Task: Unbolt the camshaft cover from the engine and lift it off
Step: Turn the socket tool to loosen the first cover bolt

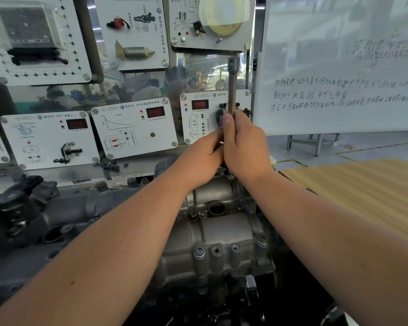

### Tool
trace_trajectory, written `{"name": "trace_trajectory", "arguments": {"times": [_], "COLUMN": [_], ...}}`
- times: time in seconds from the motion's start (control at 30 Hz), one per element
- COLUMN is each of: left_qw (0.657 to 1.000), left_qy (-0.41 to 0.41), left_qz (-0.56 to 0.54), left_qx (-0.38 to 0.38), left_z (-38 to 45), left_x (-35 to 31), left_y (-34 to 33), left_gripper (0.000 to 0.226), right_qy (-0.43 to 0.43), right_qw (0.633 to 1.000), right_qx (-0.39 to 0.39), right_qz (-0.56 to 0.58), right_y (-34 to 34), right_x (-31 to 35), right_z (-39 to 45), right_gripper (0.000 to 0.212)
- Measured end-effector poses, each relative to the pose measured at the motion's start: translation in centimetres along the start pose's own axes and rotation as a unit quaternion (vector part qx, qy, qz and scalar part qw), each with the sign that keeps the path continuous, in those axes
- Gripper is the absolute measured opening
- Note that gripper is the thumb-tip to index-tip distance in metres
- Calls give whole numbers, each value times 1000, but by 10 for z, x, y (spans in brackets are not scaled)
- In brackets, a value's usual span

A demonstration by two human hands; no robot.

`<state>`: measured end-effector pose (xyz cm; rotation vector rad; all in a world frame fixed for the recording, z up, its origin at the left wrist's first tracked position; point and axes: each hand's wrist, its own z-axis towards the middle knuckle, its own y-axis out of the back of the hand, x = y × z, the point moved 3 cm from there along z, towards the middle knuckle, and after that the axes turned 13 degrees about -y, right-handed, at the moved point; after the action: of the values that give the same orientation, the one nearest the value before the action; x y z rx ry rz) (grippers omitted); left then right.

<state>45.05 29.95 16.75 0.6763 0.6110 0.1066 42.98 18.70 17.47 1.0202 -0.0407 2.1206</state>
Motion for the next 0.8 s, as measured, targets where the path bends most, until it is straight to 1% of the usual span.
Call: {"name": "trace_trajectory", "arguments": {"times": [0.07,0.1,0.17,0.2,0.27,0.37,0.5,0.57,0.6,0.63,0.67,0.73,0.77,0.8], "left_qw": [1000,1000,999,999,999,1000,1000,1000,1000,999,999,999,999,999], "left_qy": [1,0,-1,-2,-7,0,3,-2,-5,-8,-9,-5,-4,-4], "left_qz": [16,25,31,30,28,8,-3,9,18,27,32,33,33,33], "left_qx": [-7,-10,-20,-22,-18,-5,-4,-10,-13,-15,-15,-17,-17,-15], "left_z": [1,1,3,3,2,1,0,1,2,2,3,3,3,2], "left_x": [2,2,3,3,2,2,3,3,2,1,1,1,1,1], "left_y": [1,1,2,1,0,-1,0,1,1,1,1,2,2,2], "left_gripper": [30,25,22,23,34,41,37,28,24,22,22,25,28,30], "right_qy": [1,-3,-7,-2,14,11,-3,-5,-10,-12,-8,13,22,26], "right_qw": [1000,1000,1000,1000,1000,1000,1000,1000,1000,999,1000,1000,1000,1000], "right_qx": [9,11,11,9,2,-3,3,17,21,22,23,17,12,7], "right_qz": [4,11,18,15,0,-2,3,8,16,20,20,1,-9,-13], "right_y": [-1,-1,-1,-1,-1,0,-1,-1,0,0,1,1,1,1], "right_x": [0,1,1,0,-1,0,1,0,1,2,3,3,3,3], "right_z": [0,-1,-1,0,0,-1,-1,-1,-1,-1,-2,-2,-3,-3], "right_gripper": [22,23,31,28,14,26,29,19,23,31,32,21,18,20]}}
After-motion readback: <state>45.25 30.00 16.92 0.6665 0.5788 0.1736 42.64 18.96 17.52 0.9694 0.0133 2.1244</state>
